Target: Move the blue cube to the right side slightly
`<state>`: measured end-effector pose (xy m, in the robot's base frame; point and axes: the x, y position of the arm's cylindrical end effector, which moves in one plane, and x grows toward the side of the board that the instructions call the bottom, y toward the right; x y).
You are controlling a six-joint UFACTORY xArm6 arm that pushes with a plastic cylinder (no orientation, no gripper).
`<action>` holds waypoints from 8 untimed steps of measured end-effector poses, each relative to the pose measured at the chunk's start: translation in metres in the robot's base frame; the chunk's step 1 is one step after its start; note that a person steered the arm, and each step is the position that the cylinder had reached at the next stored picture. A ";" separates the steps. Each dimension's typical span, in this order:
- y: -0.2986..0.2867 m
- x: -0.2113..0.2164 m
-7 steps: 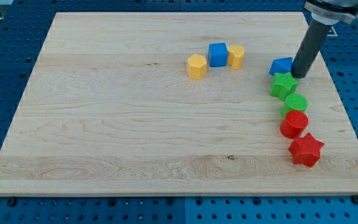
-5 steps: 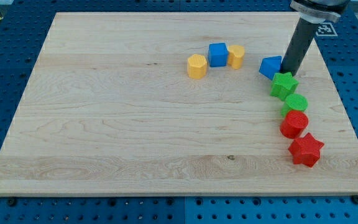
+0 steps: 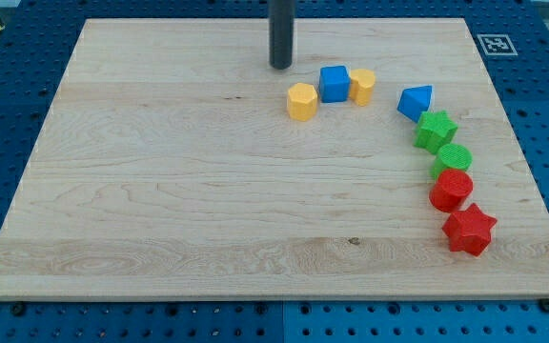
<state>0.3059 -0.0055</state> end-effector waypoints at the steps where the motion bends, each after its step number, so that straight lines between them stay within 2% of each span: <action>1: 0.000 0.035; 2: 0.022 0.053; 4: 0.077 0.057; 8: 0.070 0.039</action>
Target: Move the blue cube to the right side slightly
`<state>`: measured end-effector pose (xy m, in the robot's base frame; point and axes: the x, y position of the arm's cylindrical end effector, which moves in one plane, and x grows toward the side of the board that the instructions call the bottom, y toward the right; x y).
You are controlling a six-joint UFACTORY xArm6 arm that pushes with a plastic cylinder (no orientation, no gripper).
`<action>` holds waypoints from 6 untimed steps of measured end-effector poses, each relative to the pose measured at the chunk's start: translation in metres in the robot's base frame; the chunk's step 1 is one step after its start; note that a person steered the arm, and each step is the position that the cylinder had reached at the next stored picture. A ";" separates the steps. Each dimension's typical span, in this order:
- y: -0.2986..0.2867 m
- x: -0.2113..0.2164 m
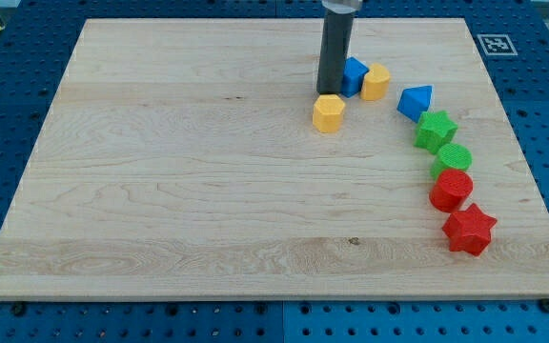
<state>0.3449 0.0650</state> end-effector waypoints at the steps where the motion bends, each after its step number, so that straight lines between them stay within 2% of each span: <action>1: -0.001 -0.008; 4: 0.034 -0.012; 6: 0.036 0.007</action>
